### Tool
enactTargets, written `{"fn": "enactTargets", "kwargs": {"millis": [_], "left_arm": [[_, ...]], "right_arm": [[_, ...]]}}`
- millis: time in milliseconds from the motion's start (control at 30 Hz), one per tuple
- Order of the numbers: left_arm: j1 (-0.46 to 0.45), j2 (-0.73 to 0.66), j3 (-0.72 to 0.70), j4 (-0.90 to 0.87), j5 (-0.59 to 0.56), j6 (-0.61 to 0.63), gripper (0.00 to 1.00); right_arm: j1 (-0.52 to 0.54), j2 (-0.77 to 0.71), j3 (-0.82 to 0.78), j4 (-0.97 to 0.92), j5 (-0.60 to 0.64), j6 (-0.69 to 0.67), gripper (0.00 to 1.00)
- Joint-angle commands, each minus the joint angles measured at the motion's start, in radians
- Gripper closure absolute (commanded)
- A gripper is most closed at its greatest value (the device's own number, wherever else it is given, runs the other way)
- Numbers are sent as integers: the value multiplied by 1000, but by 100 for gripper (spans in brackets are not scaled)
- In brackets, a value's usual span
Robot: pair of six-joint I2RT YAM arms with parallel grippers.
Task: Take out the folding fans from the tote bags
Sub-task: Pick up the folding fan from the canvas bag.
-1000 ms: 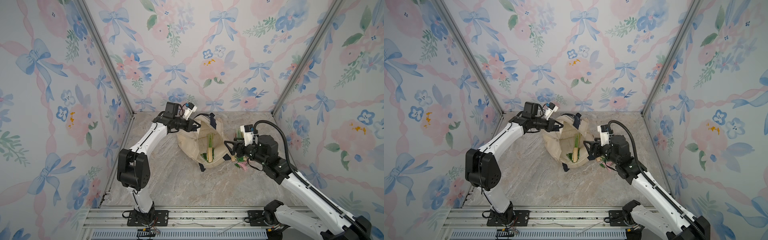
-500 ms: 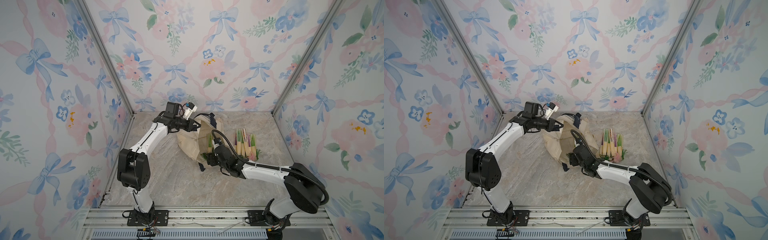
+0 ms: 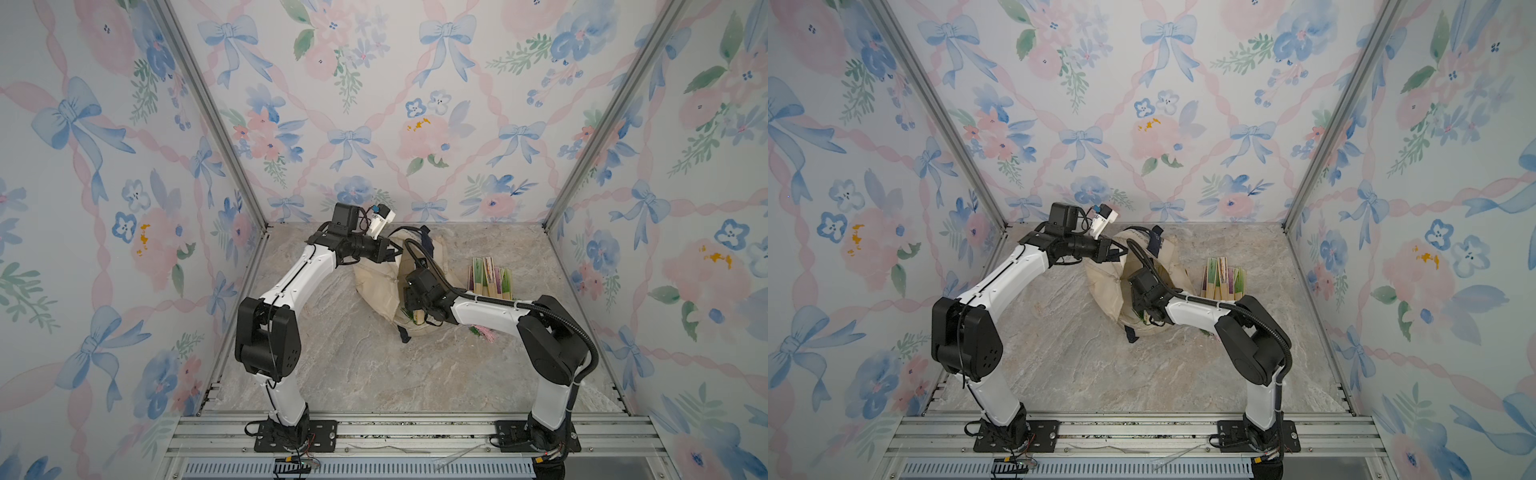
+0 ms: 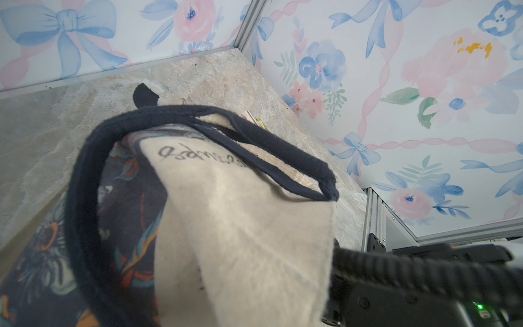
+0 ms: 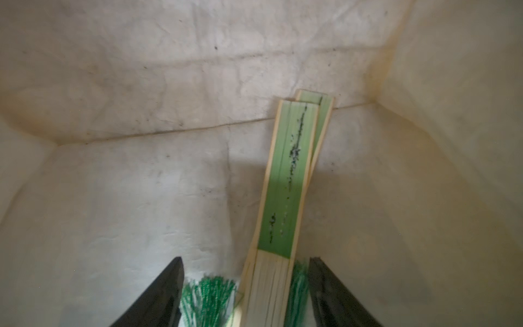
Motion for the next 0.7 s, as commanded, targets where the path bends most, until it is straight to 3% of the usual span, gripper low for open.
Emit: {"fn": "enactTargets", "kwargs": {"millis": [0,667], "left_arm": [[-6,-2,21,27,41,-3,100],[-33,-10,18,27,43,6,100]], "right_arm": [[-24,31,33,-39,-31,20,34],[-59,115,150,-129,-48,9,48]]}}
